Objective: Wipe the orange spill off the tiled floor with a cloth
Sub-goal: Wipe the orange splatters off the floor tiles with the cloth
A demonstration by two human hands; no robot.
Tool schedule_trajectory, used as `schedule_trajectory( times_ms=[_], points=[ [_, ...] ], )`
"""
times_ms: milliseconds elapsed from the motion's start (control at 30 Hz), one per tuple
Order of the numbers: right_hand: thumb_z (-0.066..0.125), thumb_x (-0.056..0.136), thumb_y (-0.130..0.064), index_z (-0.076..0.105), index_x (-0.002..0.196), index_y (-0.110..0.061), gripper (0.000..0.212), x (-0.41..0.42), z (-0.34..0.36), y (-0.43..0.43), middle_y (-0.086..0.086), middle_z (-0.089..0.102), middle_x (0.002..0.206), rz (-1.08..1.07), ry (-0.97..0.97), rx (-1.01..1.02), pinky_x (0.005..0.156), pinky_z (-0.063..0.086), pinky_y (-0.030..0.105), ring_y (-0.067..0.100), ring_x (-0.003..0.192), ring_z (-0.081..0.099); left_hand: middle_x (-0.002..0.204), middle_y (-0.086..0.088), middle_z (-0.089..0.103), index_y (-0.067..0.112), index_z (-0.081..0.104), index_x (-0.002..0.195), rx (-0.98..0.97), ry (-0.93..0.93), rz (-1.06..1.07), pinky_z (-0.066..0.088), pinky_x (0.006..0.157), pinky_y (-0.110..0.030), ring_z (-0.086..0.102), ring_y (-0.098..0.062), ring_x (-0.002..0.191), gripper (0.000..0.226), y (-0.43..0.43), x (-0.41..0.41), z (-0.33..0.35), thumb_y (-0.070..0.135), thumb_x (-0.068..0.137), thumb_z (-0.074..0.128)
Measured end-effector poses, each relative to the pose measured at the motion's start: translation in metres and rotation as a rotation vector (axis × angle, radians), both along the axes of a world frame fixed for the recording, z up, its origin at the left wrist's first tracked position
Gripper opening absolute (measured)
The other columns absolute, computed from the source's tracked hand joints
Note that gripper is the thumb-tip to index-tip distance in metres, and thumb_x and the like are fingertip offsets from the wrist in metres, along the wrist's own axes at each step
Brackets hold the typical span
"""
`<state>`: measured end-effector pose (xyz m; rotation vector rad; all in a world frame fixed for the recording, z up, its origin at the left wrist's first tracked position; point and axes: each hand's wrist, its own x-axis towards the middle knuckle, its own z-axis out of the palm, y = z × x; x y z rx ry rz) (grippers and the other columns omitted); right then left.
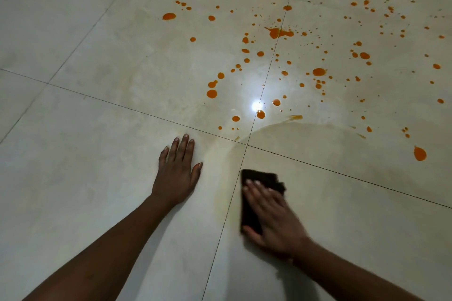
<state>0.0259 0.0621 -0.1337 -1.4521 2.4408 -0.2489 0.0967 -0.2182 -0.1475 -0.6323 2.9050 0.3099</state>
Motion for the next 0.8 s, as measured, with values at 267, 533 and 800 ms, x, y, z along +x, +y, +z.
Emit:
schedule_trajectory(
  times_ms=[267, 533, 800],
  points=[
    [0.047, 0.089, -0.055, 0.018, 0.156, -0.011, 0.085, -0.011, -0.008, -0.09, 0.008, 0.013, 0.164, -0.172, -0.037, -0.001, 0.122, 0.015, 0.042, 0.023, 0.152, 0.009, 0.162, -0.007, 0.015, 0.012, 0.021, 0.153, -0.018, 0.021, 0.006, 0.016, 0.118, -0.046, 0.014, -0.026, 0.149, 0.068, 0.0, 0.001, -0.002, 0.05, 0.096, 0.018],
    [0.044, 0.094, -0.051, 0.013, 0.157, -0.009, 0.082, -0.073, 0.003, -0.056, 0.008, 0.007, 0.165, -0.54, 0.002, 0.043, 0.122, 0.011, 0.041, 0.022, 0.153, 0.003, 0.162, -0.008, 0.015, 0.012, 0.02, 0.153, -0.024, 0.009, -0.003, 0.016, 0.119, -0.046, 0.015, -0.027, 0.149, 0.068, 0.002, 0.0, 0.001, 0.049, 0.096, 0.016],
    [0.051, 0.093, -0.049, 0.018, 0.156, -0.009, 0.081, -0.072, -0.002, -0.049, 0.009, 0.013, 0.164, -0.194, 0.019, 0.05, 0.12, 0.017, 0.045, 0.024, 0.152, 0.01, 0.161, -0.01, 0.019, 0.01, 0.024, 0.152, -0.013, -0.005, 0.0, 0.018, 0.118, -0.048, 0.019, -0.03, 0.147, 0.069, 0.002, -0.002, 0.005, 0.048, 0.095, 0.018]
  ],
)
